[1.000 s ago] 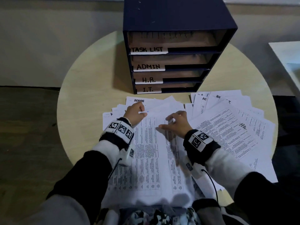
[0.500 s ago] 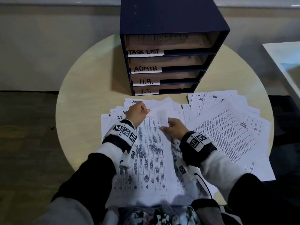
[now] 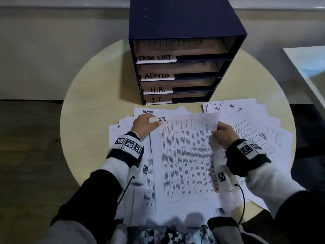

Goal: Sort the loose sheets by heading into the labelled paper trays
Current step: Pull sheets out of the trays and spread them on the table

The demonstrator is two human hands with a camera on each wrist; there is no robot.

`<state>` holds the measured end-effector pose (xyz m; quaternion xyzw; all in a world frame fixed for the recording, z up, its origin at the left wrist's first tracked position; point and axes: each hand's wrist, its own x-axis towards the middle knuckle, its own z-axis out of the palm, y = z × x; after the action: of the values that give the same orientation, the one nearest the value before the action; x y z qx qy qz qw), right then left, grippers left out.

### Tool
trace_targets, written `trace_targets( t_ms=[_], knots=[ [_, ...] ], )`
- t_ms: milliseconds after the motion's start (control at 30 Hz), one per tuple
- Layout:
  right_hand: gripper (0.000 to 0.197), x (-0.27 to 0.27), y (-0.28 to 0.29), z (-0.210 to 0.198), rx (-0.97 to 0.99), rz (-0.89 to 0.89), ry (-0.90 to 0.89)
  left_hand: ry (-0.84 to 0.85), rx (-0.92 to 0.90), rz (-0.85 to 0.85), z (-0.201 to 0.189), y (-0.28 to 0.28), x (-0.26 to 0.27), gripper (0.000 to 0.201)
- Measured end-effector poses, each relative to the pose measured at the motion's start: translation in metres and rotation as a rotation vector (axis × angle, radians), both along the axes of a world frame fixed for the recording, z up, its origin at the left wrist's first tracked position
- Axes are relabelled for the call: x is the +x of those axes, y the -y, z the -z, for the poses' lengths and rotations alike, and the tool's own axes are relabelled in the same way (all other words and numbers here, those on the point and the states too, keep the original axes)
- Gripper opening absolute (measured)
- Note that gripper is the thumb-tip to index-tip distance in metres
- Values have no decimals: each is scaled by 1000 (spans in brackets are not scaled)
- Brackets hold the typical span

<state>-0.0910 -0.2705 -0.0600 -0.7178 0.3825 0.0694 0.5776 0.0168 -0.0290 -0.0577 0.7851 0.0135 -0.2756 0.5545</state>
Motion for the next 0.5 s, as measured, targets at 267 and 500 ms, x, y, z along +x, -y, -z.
trace_targets(
  t_ms=[267, 500],
  knots=[
    [66, 4, 1, 0, -343, -78, -75, 341, 329, 267, -8, 35, -7, 20],
    [53, 3, -15, -15, -699, -674, -142, 248, 213, 579, -17, 49, -29, 23]
  ],
)
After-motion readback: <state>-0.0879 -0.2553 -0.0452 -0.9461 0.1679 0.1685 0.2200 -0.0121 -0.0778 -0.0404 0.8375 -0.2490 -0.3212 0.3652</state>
